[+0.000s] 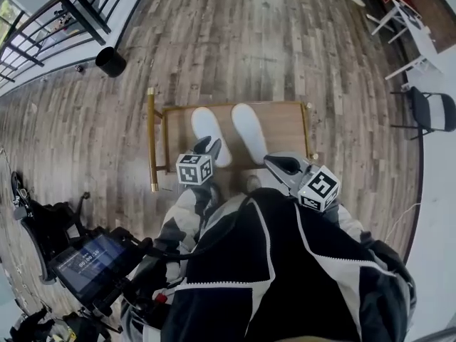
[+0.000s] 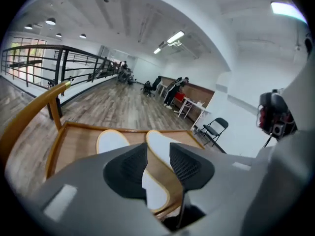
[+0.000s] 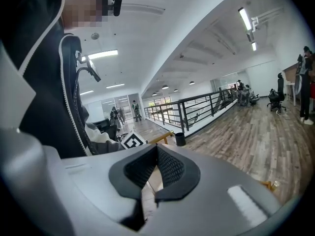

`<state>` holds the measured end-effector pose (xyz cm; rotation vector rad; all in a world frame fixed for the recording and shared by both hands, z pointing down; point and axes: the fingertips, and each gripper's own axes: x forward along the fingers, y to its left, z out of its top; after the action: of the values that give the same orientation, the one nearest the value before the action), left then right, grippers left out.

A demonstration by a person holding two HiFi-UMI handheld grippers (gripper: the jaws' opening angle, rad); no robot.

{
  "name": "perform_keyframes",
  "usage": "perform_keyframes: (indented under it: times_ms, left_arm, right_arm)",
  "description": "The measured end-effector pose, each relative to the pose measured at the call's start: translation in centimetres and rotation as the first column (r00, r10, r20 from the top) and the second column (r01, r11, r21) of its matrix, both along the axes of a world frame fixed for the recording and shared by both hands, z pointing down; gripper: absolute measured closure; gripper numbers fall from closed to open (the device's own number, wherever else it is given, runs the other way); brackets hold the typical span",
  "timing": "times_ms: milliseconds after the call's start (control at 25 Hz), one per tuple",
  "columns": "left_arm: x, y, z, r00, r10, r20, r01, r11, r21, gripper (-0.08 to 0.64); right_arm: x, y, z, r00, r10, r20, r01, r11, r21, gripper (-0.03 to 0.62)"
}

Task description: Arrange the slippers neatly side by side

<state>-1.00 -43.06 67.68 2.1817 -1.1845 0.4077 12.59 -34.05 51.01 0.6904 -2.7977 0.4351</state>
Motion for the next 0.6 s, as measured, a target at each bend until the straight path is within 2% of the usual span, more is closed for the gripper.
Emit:
perform_keyframes:
  times_ms: [120, 280, 440, 600]
  left_arm:
    - [-1.0, -0.9, 4.9, 0.996, -0.038, 0.075, 0.047, 0.991, -0.122, 0.371]
    - [-1.0, -2.1, 9.6, 0.993, -0.077, 0.088, 0.096, 0.965, -0.242, 0.344]
    - [-1.1, -3.4, 12.2, 0.991, -0.113, 0.072, 0.130, 0.947, -0.295, 0.344]
    - [-2.1, -4.4, 13.1, 0.983, -0.141, 0.119, 0.170, 0.940, -0.296, 0.368]
  right_arm:
    - [1.5, 0.5, 0.1, 0.999, 0.037, -0.010, -0.037, 0.999, -0.009, 0.587]
    - [3.2, 1.1, 0.3, 0.996, 0.084, -0.021, -0.085, 0.996, -0.017, 0.587]
    - [4.6, 1.8, 0.6, 0.991, 0.130, -0.040, -0.131, 0.991, -0.023, 0.588]
    - [5.7, 2.3, 0.6, 0.986, 0.163, -0.040, -0.164, 0.986, -0.033, 0.587]
